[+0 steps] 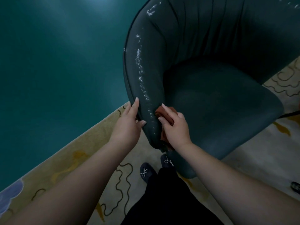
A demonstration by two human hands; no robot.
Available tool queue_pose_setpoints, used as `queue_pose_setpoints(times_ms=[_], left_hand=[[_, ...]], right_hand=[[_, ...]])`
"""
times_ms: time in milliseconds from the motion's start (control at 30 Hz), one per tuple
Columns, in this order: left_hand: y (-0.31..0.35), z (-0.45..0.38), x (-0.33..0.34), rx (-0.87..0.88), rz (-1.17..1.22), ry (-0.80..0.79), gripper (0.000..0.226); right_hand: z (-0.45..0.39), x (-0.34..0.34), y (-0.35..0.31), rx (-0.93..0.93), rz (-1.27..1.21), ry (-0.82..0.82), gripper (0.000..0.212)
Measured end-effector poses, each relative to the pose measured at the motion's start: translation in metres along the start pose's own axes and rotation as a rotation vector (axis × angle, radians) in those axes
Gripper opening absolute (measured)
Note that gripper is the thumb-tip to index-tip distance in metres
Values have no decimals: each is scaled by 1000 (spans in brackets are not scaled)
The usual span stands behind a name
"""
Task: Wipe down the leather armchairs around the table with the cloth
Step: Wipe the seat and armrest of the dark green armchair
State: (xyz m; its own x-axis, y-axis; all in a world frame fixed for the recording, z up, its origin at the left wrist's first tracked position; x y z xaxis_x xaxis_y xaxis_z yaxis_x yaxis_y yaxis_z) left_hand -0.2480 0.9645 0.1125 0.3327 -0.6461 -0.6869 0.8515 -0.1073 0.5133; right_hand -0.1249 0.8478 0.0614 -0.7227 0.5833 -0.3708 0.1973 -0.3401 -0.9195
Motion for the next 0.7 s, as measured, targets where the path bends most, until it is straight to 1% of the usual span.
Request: queue_pose_setpoints(times_ms=[67,133,233,300,400,533,600,700], left_hand=[[-1,0,-1,-6,-3,34,80],[-1,1,-1,-14,-11,51,81],[0,2,-2,-16,-17,60,81],[0,2,-4,-29,-22,58,82],[1,2,-5,-43,-6,35,81],[7,-2,-10,-67,27,2,75],[8,-5,-12,-67,49,-9,78],[8,-7,-14,-68,74,-12,82]], right_hand=[[7,-4,-4,-73,-14,38,46],[23,-6,-6,-196,2,59,46],[50,2,-5,-346,72,-22,49],[52,12,-6,-373,129,-24,53],[39,21,-9,-367,148,43,60],[51,15,3,-385,189,37,68],[62,14,3,-414,207,32,68],[49,20,-4,-406,194,52,62]])
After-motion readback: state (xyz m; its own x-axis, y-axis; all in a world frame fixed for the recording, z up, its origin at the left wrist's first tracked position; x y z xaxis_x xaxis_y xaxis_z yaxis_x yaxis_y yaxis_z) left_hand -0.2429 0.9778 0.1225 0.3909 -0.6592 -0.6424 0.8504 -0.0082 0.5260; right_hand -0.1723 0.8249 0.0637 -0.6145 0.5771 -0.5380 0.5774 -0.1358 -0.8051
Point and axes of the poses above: each hand's wrist, its own z-axis away from the middle knuckle, its own x-axis out of the palm, y = z × x, the point moved 2 cm from there along -z, towards the middle knuckle, and after that the axes turned 11 degrees about -x, right-handed, at the moved point
